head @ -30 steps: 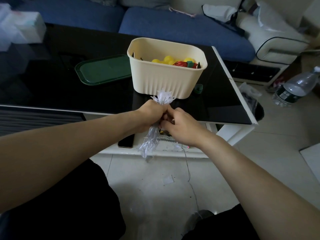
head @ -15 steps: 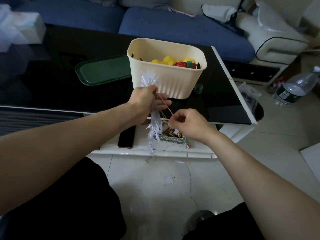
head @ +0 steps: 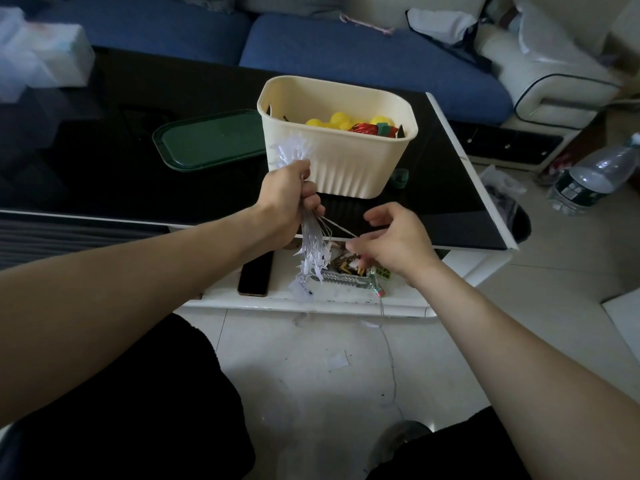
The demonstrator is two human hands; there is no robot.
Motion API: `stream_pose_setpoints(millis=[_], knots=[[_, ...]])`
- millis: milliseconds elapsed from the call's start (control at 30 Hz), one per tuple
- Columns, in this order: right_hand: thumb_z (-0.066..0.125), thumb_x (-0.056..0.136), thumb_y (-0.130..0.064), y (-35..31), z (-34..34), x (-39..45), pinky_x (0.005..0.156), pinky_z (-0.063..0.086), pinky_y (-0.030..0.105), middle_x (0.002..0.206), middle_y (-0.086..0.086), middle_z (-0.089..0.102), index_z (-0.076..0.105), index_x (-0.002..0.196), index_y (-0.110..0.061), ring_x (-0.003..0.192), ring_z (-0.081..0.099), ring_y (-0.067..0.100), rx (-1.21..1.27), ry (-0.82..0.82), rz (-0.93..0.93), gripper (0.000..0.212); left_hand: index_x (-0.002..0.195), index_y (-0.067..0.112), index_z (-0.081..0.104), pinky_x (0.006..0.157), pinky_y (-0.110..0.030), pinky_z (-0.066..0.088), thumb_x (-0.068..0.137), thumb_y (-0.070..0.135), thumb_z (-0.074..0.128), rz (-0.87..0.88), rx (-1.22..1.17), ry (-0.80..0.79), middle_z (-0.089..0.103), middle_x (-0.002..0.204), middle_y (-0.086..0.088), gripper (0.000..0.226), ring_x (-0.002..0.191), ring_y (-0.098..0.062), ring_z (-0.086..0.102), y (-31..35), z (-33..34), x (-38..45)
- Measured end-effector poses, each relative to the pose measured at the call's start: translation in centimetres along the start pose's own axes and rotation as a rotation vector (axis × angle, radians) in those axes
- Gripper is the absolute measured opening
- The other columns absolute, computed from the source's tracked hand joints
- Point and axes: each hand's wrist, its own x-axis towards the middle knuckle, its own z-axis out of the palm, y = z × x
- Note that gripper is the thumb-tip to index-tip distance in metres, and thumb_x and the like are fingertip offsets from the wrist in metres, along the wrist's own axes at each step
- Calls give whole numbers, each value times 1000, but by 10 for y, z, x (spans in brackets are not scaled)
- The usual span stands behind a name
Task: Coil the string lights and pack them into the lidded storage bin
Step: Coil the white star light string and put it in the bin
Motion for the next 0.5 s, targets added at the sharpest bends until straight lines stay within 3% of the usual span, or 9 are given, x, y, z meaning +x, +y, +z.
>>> stream_pose_setpoints(millis=[33, 100, 233, 333, 433, 500], knots=[[89, 74, -10, -1, -2, 1, 61, 62, 39, 121, 4, 57, 56, 115, -15, 50, 69, 22, 16, 27, 38, 53, 74, 17, 39, 48, -26, 38, 101, 17, 44, 9, 2, 3, 23, 54, 2, 28, 43, -13, 24, 0, -1, 1], [90, 74, -19, -1, -4, 1, 58, 60, 33, 119, 4, 51, 53, 122, -13, 48, 66, 18, 1, 14, 128, 61, 76, 15, 40, 45, -26, 35, 101, 13, 44, 27, 11, 5, 24, 50, 3, 25, 41, -12, 24, 0, -2, 2], [90, 74, -26, 3, -6, 2, 57, 58, 34, 81, 16, 69, 62, 105, -5, 57, 64, 20, -39, -139, 203, 47, 79, 13, 44, 44, -24, 33, 106, 18, 41, 41, 62, -29, 27, 47, 6, 27, 39, -10, 26, -3, -3, 2], [88, 76, -26, 5, -10, 2, 56, 56, 32, 62, 9, 67, 66, 90, -4, 49, 61, 16, -98, -236, 163, 34, 75, 15, 42, 45, -26, 33, 107, 20, 38, 42, 69, -28, 27, 49, 4, 32, 40, -11, 26, -3, -5, 3], [84, 79, -25, 8, -17, 2, 60, 58, 33, 61, 5, 68, 68, 86, -5, 53, 63, 14, -137, -329, 139, 27, 78, 13, 42, 45, -27, 42, 107, 21, 35, 56, 26, 10, 28, 56, 0, 31, 40, -14, 31, 0, -8, 5], [83, 81, -24, 13, -23, 4, 72, 61, 38, 67, 6, 72, 70, 85, -7, 61, 69, 17, -190, -380, 168, 22, 79, 12, 43, 46, -29, 48, 107, 22, 35, 65, 9, 45, 29, 56, 0, 31, 39, -15, 32, 3, -11, 6]])
